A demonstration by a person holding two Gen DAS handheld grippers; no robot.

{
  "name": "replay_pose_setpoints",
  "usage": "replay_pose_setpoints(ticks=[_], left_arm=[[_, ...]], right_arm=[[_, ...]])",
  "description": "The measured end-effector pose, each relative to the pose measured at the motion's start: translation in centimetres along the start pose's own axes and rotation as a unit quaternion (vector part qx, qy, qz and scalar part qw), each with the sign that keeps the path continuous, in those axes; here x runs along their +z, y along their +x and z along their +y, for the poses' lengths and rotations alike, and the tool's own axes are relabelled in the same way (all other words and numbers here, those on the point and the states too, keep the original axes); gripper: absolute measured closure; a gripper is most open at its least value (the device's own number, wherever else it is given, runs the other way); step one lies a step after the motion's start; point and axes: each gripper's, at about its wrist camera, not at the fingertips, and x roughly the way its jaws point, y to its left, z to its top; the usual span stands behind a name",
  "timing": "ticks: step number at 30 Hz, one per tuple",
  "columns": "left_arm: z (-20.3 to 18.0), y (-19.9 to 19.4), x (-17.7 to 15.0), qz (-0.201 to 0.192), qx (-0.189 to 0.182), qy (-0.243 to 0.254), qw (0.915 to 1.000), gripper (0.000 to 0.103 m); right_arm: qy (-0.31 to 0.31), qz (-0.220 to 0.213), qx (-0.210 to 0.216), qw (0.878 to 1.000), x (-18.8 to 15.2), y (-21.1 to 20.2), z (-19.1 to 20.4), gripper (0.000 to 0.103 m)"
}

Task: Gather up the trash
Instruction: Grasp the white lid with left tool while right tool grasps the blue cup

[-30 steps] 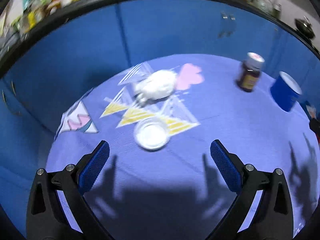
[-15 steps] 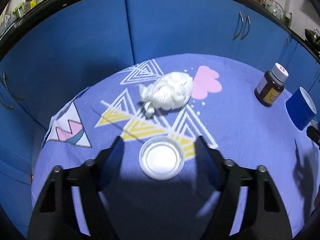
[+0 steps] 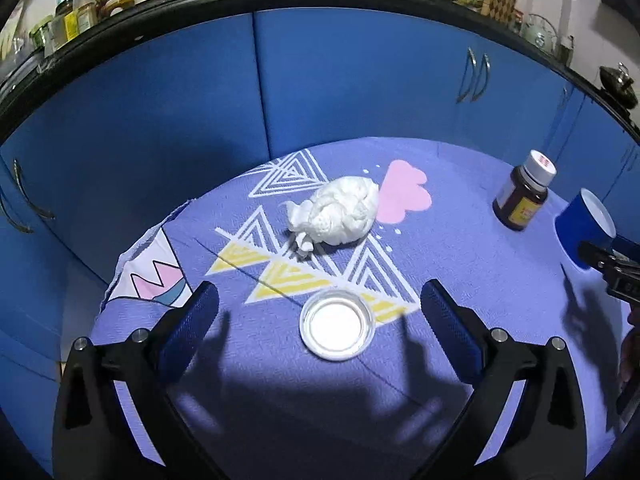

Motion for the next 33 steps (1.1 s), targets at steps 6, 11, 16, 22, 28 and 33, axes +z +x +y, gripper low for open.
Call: replay_pose_setpoints(ticks=[6,11,16,22,28,33], left_arm=[[-0.3,1.3,-1.5,0.026,0.01,0.013,0.9995,0.004],[-0.7,1.8,-1.1,0.031,0.007,0.014,0.9994,0.02],[-0.6,1.5,-1.6,0.032,0.003,0.007,0.9994,0.027],[-0.1,1.0,-1.7,0.025,0.007,-0.001,0.9997,0.052],[-0.1,1.7,-1.4,0.024,-0.001,-0.008,0.9997,0.062],[-0.3,1.3,-1.6,0.026,-0.01,-0.009,0.9996,0.062]], right_arm=[[-0.005,0.001,0.001,1.0,-0.5,0.3,0.0,0.007],[-0.003,0.001,0.004,1.0,-0.1,0.4,-0.2,0.007],[-0.015,0.003,0.006,1.0,0.2,0.8,0.3,0.007],[-0.023,-0.002,0.008,1.0,0.9,1.2,0.8,0.007],[-0.045,-0.015,0.007,0.999,0.8,0.7,1.2,0.023],[-0.059,-0.015,0.007,0.998,0.5,-0.1,1.6,0.033]])
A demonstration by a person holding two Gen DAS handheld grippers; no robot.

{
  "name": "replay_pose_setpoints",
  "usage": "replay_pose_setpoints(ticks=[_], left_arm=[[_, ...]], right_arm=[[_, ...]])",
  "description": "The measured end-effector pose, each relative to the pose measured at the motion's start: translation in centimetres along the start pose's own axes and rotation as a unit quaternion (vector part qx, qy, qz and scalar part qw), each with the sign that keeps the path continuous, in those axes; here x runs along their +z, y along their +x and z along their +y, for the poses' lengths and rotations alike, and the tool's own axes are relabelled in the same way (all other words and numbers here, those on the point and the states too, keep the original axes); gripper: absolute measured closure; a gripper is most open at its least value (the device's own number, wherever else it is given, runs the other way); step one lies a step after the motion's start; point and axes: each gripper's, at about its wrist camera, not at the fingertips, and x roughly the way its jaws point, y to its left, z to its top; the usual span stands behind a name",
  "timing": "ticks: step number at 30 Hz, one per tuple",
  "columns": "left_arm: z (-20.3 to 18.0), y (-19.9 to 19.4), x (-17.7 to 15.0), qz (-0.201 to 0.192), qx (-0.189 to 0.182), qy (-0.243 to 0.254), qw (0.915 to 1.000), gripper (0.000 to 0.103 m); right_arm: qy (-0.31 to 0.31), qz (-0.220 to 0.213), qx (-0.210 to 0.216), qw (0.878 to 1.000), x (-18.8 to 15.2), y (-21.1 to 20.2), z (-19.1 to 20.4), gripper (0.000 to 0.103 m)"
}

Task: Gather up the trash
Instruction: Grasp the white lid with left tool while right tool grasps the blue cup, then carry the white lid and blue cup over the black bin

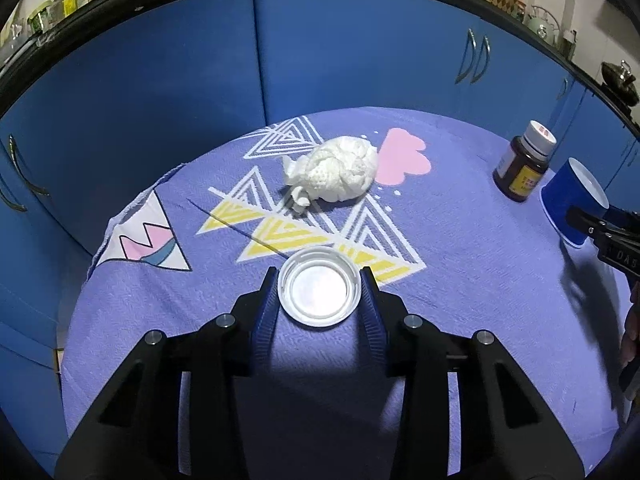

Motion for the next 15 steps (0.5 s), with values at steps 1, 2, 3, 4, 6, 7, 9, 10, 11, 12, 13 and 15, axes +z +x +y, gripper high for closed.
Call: replay_pose_setpoints(ticks=[1,2,3,4,6,7,9,10,11,12,13,15], left_arm=[[-0.1,-0.1,-0.1,0.001,-0.001,0.001,1.0,0.062],[-0.2,-0.2,-0.2,0.001,-0.002,0.003,1.0,0.062],[-0.2,-0.5,-0.4,0.002,-0.003,0.003,1.0,0.062],[-0.3,-0.6,-0.5,0.004,-0.006,0.004,1.0,0.062],[-0.5,-1.0,-0.7,0.004,-0.009,0.005,0.9999,0.062],[-0.7,-1.2,-0.8,0.004,-0.009,0.007,0.9999,0.062],[-1.1,-1.9,-1.0,0.001,-0.012,0.011,0.9999,0.062],[-1.3,-2.2,-1.1,0.0,-0.013,0.014,0.9998,0.062],[-1.6,-2.4,-1.3,-0.001,-0.014,0.016,0.9998,0.062],[-2.1,-2.7,-1.5,-0.002,-0.013,0.021,0.9997,0.062],[-2.6,-3.0,-1.7,-0.003,-0.015,0.027,0.9995,0.062],[-3.5,-3.5,-2.0,-0.004,-0.02,0.036,0.9992,0.062]], right_arm=[[-0.002,-0.001,-0.001,1.0,-0.1,-0.2,0.1,0.033],[-0.003,-0.001,0.001,1.0,-0.2,-0.5,0.1,0.033],[-0.004,-0.002,0.002,1.0,-0.3,-0.6,0.3,0.033],[-0.006,-0.002,0.001,1.0,-0.5,-1.0,0.5,0.033],[-0.011,-0.003,0.001,1.0,-0.8,-1.6,0.8,0.033],[-0.013,-0.004,0.001,1.0,-1.0,-2.1,0.9,0.033],[-0.015,-0.006,0.001,1.0,-1.5,-3.0,1.1,0.033],[-0.017,-0.007,0.001,1.0,-1.6,-3.3,1.2,0.033],[-0.018,-0.008,0.001,1.0,-1.9,-3.8,1.4,0.033],[-0.018,-0.009,0.0,1.0,-2.0,-4.1,1.4,0.033],[-0.019,-0.011,-0.002,1.0,-2.3,-4.6,1.3,0.033],[-0.019,-0.014,-0.003,1.0,-2.7,-5.6,1.2,0.033]])
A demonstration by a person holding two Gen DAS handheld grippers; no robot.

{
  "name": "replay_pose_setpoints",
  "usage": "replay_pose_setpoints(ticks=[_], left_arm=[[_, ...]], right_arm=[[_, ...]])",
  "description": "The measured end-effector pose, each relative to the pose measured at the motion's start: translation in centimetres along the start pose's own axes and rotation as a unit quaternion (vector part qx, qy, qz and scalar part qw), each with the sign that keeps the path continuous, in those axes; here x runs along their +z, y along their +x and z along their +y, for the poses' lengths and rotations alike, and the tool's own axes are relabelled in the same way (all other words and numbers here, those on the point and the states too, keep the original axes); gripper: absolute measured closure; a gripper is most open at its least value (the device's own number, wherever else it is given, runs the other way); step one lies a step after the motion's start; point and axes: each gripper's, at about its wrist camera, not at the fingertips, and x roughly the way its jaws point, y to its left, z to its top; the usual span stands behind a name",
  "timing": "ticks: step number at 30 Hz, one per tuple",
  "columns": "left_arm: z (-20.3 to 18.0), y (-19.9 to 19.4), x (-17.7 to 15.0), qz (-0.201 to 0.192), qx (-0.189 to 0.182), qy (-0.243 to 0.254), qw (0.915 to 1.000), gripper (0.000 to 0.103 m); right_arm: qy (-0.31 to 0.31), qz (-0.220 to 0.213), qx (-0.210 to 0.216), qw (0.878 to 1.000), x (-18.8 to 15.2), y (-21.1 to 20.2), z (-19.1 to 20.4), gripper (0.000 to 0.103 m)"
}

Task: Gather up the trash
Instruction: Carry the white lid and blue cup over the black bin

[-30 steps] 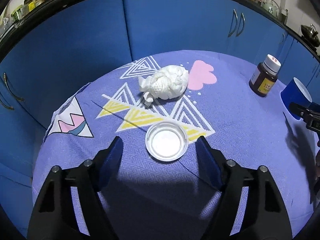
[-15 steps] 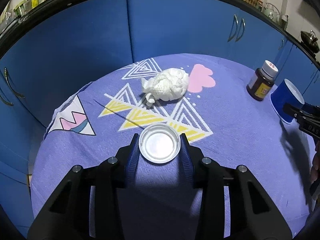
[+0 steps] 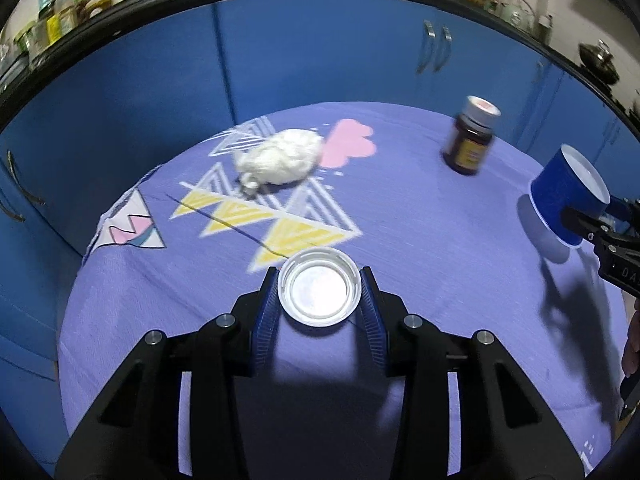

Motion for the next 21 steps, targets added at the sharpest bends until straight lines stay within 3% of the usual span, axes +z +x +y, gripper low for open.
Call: replay_pose_setpoints(ticks=[21], left_arm=[[-12.1,-7.3,-1.3,-0.054,-0.056,0.102,0.9918,0.062]], right_arm=[[0.009,-0.05,-0.055,0.997,-5.0,-11.3,-4.1,0.033]])
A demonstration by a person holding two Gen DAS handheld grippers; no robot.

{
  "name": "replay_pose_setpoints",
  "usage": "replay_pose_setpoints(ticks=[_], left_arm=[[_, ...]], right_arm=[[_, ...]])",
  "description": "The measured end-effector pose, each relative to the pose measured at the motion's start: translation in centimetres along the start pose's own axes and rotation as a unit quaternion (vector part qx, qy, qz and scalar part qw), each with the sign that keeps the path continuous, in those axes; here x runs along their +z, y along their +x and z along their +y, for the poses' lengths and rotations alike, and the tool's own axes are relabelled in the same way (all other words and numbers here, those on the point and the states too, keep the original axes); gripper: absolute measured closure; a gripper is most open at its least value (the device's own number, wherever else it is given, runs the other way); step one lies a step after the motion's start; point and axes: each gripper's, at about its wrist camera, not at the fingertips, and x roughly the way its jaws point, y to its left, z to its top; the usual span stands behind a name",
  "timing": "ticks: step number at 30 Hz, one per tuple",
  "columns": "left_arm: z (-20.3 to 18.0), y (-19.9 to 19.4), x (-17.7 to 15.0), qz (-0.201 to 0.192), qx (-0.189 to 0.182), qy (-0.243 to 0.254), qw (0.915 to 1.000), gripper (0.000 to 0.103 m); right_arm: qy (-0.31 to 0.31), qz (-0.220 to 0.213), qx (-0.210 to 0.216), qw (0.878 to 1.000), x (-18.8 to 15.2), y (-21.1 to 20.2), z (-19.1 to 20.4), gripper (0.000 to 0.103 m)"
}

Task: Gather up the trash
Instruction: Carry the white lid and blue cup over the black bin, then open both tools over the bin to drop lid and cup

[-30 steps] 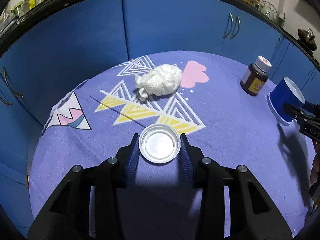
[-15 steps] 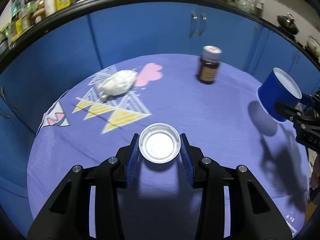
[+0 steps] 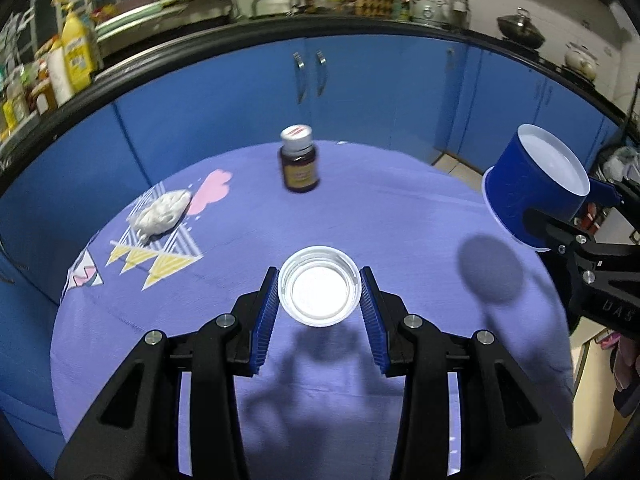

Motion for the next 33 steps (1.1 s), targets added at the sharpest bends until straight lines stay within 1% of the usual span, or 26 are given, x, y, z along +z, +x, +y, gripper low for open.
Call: replay_pose_setpoints(ticks=[7,15,21,25,30,31,33], left_arm=[[-4.2,-1.1,1.1,-0.012,-0.021,0.028,0.9993,0.062],[-8.6,-1.7,2.2,-0.023,-0.04,0.061,0.997,0.062],[-10.7,-2.2,3.6,-0.036,-0.049,0.078,0.9951,0.062],[-11.8,-2.4,4.5,-0.044,-0.053,0.086,0.9939,0.062],[-13.3,-2.4,5.3,-0.051,-0.058,0.096,0.9923,0.062],[-13.6,-2.4,5.5,-0.051,-0.059,0.098,0.9921,0.062],[-14.1,-2.2,5.6,-0.05,-0.062,0.1,0.9918,0.062]], right_arm=[[0.001,-0.02,-0.03,0.999,-0.9,-2.7,-2.5,0.033],[0.015,-0.027,-0.059,0.998,-2.2,-4.1,-5.4,0.033],[0.031,-0.032,-0.091,0.995,-2.9,-4.6,-7.6,0.032],[0.057,-0.032,-0.11,0.992,-3.3,-4.6,-9.7,0.032],[0.079,-0.031,-0.116,0.99,-3.4,-4.4,-11.7,0.032],[0.082,-0.032,-0.121,0.989,-3.4,-4.4,-12.0,0.031],[0.081,-0.031,-0.123,0.989,-3.5,-4.4,-12.3,0.016]])
